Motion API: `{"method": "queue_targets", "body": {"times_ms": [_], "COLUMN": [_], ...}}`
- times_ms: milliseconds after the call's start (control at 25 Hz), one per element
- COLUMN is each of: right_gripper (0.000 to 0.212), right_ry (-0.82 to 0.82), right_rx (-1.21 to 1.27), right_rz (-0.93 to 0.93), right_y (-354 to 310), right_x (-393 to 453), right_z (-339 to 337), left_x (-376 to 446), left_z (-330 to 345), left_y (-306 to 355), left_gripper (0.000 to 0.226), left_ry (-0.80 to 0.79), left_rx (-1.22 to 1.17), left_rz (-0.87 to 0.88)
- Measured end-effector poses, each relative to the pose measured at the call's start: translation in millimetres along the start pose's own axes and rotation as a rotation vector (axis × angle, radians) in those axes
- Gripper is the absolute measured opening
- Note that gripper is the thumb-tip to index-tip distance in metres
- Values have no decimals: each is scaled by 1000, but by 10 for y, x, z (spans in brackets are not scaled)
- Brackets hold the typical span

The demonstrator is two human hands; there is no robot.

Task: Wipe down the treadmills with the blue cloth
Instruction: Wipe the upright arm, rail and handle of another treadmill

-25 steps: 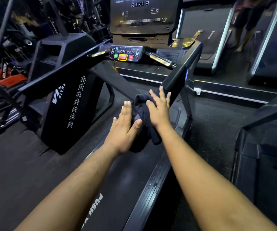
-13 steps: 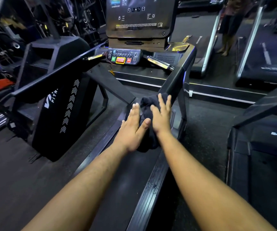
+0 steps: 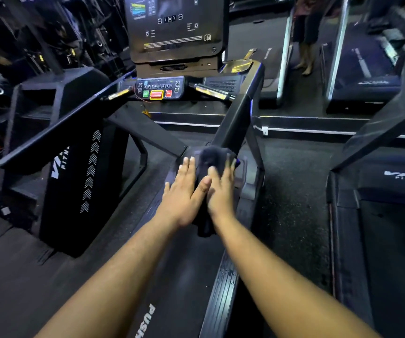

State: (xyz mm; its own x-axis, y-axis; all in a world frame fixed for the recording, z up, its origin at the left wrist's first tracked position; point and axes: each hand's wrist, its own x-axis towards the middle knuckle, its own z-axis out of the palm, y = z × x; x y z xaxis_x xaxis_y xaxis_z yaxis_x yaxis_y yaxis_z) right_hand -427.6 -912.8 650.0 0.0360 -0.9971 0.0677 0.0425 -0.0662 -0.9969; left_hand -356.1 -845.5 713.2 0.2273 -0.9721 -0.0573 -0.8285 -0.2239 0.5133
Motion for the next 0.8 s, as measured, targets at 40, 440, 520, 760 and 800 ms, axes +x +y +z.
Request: {"method": "queue_targets", "body": {"times_ms": [40,440,520,760,800], "right_gripper": [67,64,66,52,60], "right_ry": [-64,-164,-244,-178,-173], "right_rx": [-62,-235,-180,-433,-423], "right_rz": [-109,-242,-303,-190,-168], "right_y": [16,82,278,60,83], "right_x": [-104,1090,1009,2397,2292], "right_z": [17,-128,-208,-268,-256], "left_x": [25,717,845,1478,1519], "left_z": [-13,-63,-28,50,77], "left_y": [-6,196,238,418,423], "left_gripper": [94,108,110,106,108], "left_ry": [-18,-51,-32,-60,-66], "left_rx": [11,115,134,173,167], "left_rz": [-22,-29,18,-2,6]}}
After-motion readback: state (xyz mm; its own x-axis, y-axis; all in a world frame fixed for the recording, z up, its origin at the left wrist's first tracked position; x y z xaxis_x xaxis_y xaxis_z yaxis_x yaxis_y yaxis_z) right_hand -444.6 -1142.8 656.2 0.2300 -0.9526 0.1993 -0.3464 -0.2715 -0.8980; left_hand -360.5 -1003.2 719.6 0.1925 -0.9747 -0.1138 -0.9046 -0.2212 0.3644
